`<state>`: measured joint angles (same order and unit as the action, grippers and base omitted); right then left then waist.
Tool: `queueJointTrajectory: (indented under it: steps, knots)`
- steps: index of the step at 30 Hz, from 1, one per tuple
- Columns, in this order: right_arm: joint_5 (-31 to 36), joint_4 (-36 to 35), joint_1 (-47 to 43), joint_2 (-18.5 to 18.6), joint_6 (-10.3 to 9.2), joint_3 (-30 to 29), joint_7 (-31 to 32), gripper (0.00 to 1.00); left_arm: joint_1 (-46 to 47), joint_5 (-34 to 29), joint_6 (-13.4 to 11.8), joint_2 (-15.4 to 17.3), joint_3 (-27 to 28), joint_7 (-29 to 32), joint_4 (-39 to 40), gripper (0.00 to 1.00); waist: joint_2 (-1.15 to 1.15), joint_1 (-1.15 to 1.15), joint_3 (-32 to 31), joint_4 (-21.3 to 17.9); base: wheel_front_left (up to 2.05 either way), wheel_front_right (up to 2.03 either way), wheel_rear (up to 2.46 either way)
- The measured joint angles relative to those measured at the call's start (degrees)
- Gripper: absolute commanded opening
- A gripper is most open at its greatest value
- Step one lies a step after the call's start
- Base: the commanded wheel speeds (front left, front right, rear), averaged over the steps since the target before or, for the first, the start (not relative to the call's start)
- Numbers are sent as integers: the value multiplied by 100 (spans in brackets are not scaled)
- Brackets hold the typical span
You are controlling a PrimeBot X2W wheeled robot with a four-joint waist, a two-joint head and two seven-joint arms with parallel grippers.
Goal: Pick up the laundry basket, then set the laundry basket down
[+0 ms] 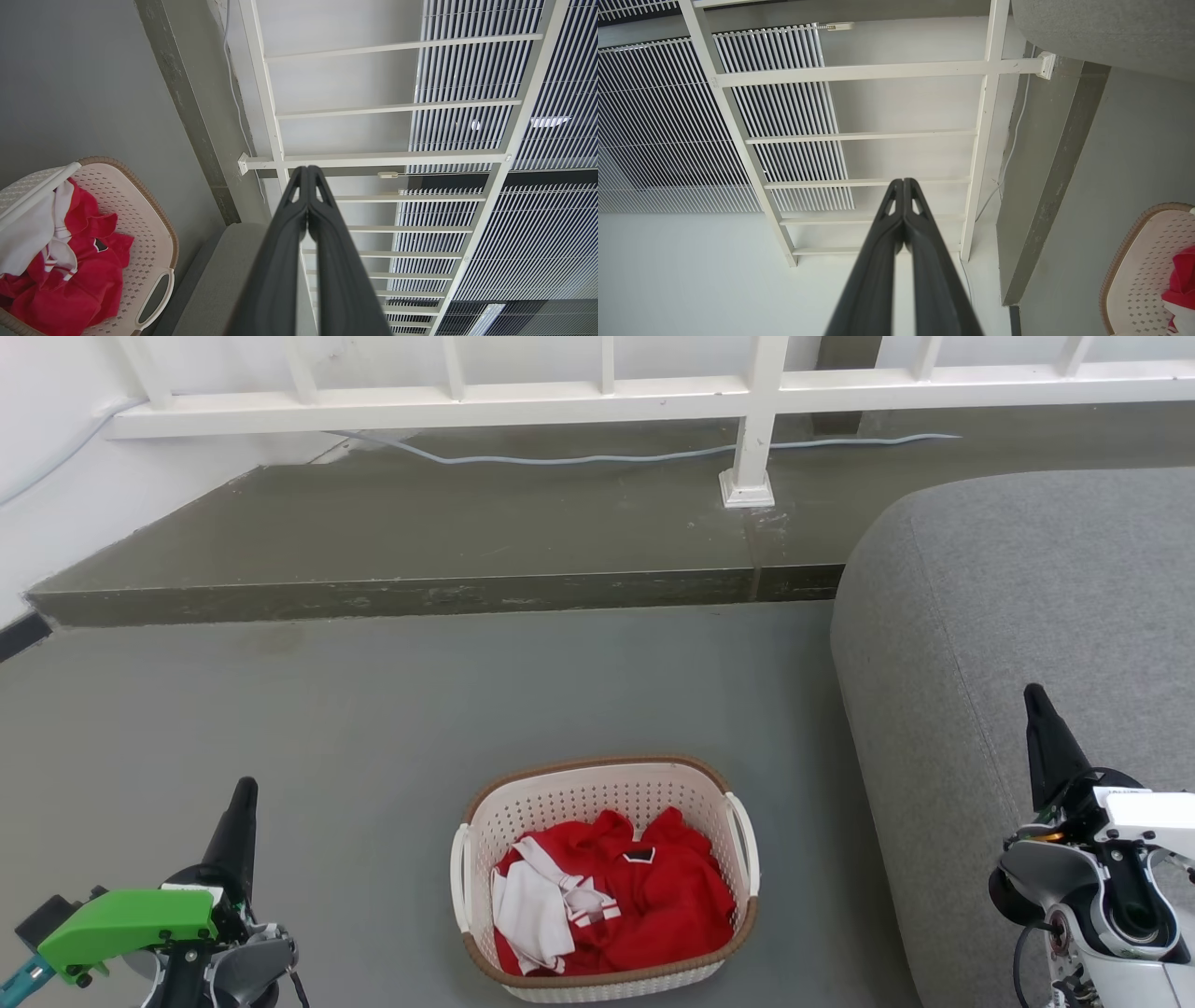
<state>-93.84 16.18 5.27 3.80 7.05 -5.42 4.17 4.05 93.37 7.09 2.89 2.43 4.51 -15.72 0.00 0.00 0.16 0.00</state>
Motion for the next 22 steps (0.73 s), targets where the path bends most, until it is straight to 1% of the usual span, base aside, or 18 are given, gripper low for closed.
queueJointTrajectory:
  steps: [22]
  knots:
    - [0,-2,0,-2,0,-5,0,0,0,0,0,0,18,0,1,0,0,0,0,0,0,0,0]
